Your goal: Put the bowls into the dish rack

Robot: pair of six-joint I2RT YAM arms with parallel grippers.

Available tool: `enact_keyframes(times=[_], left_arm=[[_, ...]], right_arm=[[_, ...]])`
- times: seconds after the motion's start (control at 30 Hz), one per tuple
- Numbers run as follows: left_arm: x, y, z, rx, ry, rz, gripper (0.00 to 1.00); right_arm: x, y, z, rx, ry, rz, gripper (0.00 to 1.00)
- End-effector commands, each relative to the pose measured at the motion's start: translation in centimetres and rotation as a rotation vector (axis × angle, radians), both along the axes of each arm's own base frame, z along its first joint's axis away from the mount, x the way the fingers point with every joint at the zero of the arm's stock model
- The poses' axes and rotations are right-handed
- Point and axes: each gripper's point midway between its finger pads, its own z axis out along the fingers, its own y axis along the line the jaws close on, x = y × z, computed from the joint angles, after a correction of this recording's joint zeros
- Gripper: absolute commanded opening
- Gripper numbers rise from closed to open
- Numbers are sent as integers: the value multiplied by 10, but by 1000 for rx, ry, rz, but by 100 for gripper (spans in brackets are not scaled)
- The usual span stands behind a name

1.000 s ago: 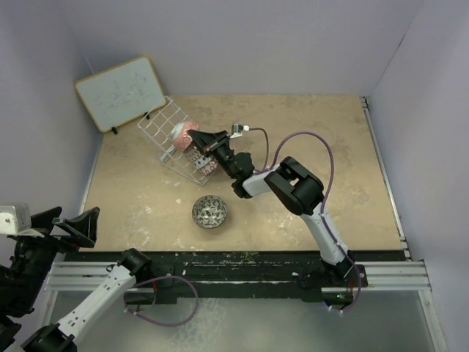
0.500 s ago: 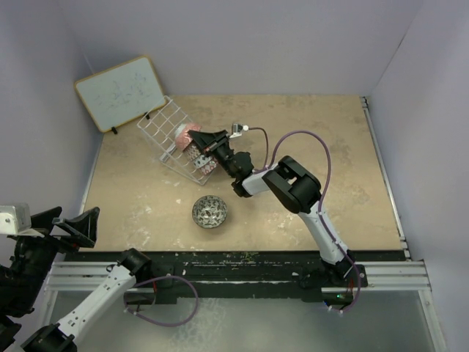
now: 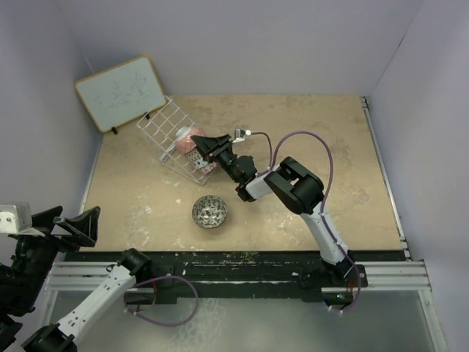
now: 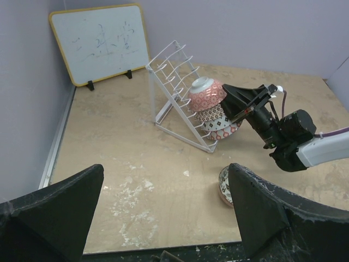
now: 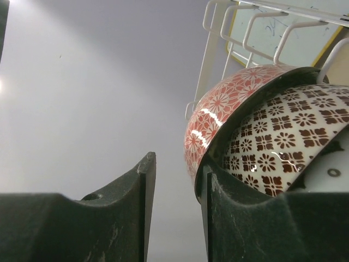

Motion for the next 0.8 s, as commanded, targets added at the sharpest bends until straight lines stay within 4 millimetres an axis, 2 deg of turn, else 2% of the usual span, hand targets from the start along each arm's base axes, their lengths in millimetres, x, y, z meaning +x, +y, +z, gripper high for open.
enact_keyframes(times=[0.0, 0.23, 0.33, 0.4, 0.77], left_arm=[[7, -7, 8, -21, -21, -14, 99], [9, -9, 9, -24, -22, -19, 99], [9, -9, 8, -26, -21, -19, 99], [9, -10, 8, -29, -23, -21, 99], [9, -10, 11, -34, -30, -25, 99]], right_arm=[[-39, -38, 103, 295, -247, 9, 40], [-38, -44, 85, 287, -176, 5, 41], [-40, -46, 85, 286, -171, 5, 46], [-41, -47, 87, 291, -168, 14, 53], [-42, -48, 85, 309, -130, 27, 56]])
